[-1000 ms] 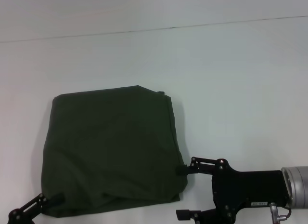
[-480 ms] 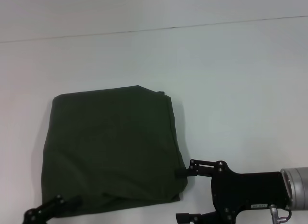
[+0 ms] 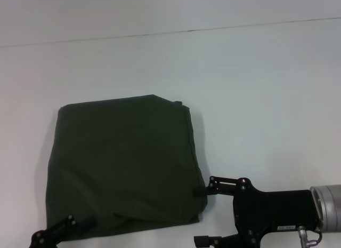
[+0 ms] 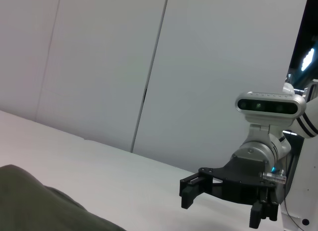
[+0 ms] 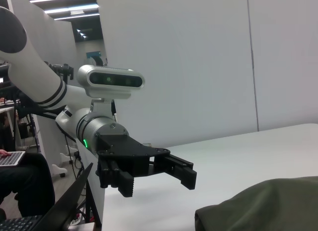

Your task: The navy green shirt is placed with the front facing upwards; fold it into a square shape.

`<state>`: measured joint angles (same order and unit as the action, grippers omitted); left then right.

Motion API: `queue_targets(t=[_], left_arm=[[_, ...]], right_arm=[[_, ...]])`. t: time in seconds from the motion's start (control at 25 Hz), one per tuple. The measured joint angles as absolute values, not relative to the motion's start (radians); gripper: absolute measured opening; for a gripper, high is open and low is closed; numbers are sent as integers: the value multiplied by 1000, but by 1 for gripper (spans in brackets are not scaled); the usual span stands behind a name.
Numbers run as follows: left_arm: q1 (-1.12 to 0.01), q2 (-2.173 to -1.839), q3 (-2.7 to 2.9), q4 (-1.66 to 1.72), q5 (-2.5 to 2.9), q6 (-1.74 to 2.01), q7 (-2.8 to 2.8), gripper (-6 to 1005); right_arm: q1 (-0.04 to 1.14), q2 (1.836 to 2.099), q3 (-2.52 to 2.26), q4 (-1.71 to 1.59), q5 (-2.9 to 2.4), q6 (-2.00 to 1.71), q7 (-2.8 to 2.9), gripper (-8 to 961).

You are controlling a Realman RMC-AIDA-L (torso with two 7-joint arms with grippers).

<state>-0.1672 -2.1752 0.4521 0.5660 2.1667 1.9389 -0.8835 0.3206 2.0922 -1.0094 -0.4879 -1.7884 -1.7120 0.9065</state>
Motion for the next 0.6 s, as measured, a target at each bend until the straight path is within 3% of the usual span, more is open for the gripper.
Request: queue_targets(t=[0.6], left_arm=[[-164,-2175,453,569,2169,1934,-884,902]], right_arm=[[321,2092,-1009,-488,-1790,-1712,907,909]])
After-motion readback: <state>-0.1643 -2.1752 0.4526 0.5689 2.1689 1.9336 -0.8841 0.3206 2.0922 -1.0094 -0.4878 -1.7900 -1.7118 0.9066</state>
